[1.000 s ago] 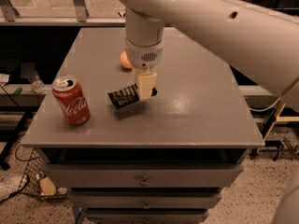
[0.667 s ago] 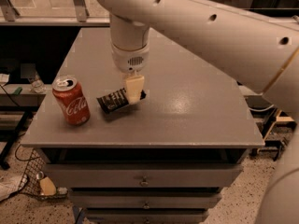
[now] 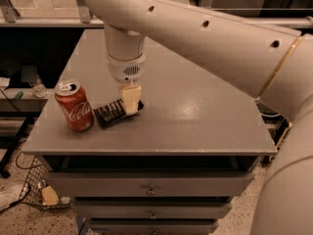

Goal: Move rxbar chocolate near coke can

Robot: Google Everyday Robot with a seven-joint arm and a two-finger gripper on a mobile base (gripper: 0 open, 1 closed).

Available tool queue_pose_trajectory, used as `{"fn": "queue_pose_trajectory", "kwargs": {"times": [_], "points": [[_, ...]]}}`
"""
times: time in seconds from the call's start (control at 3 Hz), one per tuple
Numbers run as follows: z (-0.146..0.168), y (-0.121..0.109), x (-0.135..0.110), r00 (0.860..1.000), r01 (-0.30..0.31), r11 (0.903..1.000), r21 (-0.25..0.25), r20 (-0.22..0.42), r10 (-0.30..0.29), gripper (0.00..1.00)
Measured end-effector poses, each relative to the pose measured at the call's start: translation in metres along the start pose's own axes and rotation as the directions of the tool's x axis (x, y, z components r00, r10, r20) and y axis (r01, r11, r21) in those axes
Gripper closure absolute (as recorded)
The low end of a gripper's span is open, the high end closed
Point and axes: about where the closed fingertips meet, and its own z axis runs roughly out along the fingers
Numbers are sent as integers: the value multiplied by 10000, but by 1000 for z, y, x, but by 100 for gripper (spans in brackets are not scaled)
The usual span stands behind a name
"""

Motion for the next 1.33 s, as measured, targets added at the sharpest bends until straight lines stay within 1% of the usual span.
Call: {"fn": "queue_pose_trajectory", "kwargs": {"times": [0.33,0.67,1.0,1.33], "points": [[0,-1,0,10000,1,10000,43,14,-1,85],[0,-1,-1,10000,3,10000,84,26,-3,62],[0,-2,-1,10000,5,9999,127,38,-5,38],[0,-2,-2,10000,6,9999,161,47,-7,16]]}}
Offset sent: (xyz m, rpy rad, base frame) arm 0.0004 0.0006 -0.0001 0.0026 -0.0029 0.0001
